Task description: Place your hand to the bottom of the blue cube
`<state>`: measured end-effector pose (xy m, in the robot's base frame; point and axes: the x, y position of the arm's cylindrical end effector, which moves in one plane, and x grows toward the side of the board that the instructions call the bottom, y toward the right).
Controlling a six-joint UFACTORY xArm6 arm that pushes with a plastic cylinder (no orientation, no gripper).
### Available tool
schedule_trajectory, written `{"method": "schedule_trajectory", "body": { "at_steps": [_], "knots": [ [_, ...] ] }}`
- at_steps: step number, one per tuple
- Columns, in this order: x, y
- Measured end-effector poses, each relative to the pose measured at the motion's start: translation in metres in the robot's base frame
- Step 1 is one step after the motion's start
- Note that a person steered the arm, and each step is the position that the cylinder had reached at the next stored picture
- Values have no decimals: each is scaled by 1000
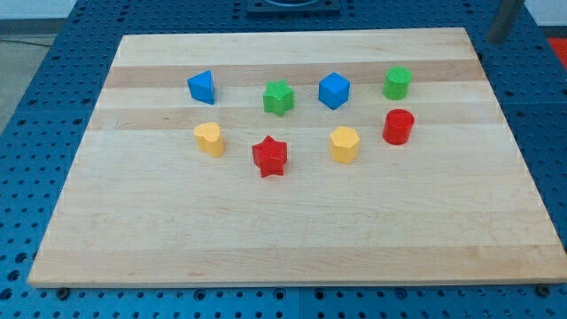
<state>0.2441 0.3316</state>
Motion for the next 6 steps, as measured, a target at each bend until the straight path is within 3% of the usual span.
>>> {"method": "schedule_trajectory", "body": {
  "at_steps": [1, 4, 6],
  "knots": [
    [47, -28],
    [131, -146],
    [133, -237]
  ]
}}
